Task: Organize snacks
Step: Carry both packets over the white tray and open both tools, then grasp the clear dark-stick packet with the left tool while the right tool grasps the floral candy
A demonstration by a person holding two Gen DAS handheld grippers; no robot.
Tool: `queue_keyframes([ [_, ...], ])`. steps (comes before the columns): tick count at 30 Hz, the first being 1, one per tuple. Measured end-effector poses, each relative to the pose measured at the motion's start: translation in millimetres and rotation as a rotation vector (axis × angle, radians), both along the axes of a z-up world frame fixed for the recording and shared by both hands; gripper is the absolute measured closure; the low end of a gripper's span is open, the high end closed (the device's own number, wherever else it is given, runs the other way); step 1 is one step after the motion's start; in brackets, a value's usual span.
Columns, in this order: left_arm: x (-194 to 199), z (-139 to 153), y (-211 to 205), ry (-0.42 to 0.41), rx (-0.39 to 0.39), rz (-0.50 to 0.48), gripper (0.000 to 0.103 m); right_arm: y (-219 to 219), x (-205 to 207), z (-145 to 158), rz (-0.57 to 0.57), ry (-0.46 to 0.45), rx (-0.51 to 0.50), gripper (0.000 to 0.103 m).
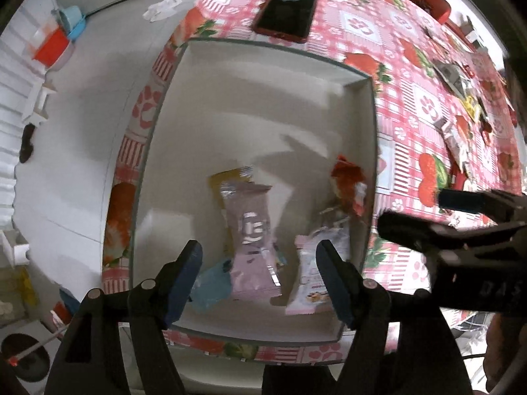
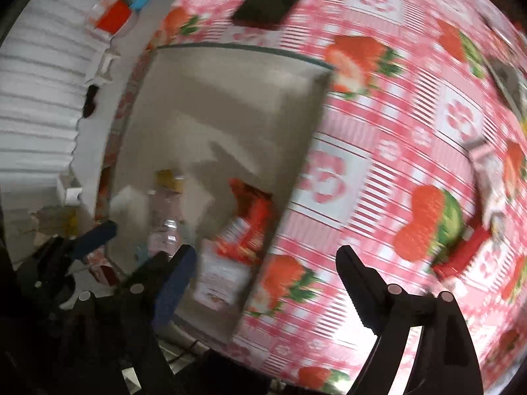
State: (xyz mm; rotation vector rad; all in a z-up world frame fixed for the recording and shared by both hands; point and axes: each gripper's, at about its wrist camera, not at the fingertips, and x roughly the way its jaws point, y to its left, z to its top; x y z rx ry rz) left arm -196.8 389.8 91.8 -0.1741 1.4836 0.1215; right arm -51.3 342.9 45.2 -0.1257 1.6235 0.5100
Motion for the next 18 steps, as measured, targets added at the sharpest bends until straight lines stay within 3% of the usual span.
queue_keyframes([
  [13, 23, 5, -77, 0.000, -0.011, -0.208, 0.028, -157, 11, -38, -0.398, 0.108, -0.148, 0.000],
  [18, 26, 3, -110, 0.011, -0.008, -0.295, 0.028, -198, 5, -51, -0.519, 0.168, -0.153, 0.000],
])
